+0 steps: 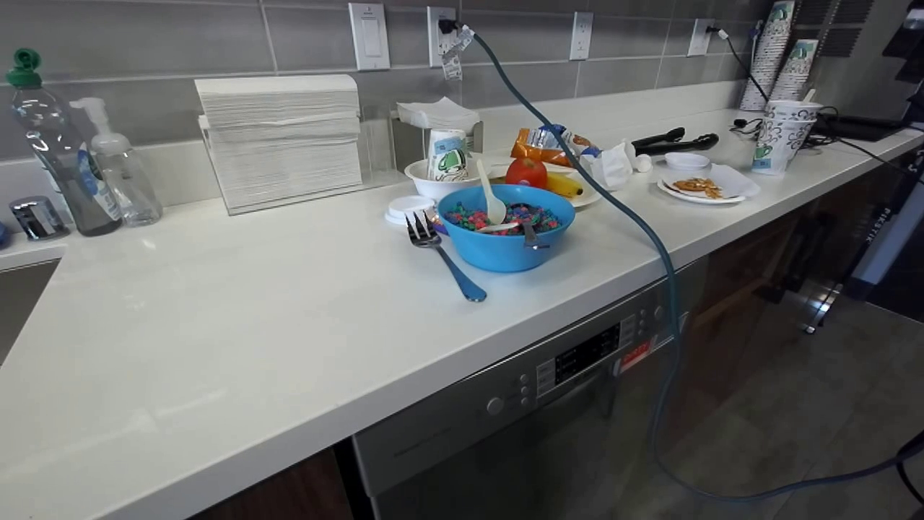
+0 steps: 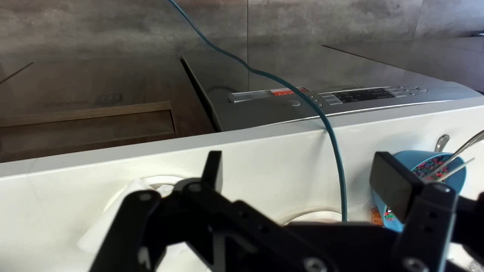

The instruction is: Press a button on the dishwasher.

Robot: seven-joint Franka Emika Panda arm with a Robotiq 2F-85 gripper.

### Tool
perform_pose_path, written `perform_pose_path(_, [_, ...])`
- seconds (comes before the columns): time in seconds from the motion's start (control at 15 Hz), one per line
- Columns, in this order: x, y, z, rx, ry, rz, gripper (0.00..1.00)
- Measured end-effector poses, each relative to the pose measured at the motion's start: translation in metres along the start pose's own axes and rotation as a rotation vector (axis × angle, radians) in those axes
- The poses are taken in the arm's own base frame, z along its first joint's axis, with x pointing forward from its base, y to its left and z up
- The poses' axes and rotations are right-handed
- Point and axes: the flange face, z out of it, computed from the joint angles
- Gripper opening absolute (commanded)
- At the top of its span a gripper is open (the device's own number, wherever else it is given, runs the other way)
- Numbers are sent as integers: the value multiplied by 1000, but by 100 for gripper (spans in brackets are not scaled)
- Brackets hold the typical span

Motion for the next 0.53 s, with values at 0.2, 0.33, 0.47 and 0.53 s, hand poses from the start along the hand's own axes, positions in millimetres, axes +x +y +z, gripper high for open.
perform_pose_path(0.2, [0, -6, 3, 19, -5, 31, 100])
perform_pose_path(0.33, [0, -20, 7, 52, -13, 89, 100])
perform_pose_path(0.47, [0, -42, 13, 74, -28, 141, 100])
perform_pose_path(0.53, [0, -54, 17, 80, -34, 170, 100])
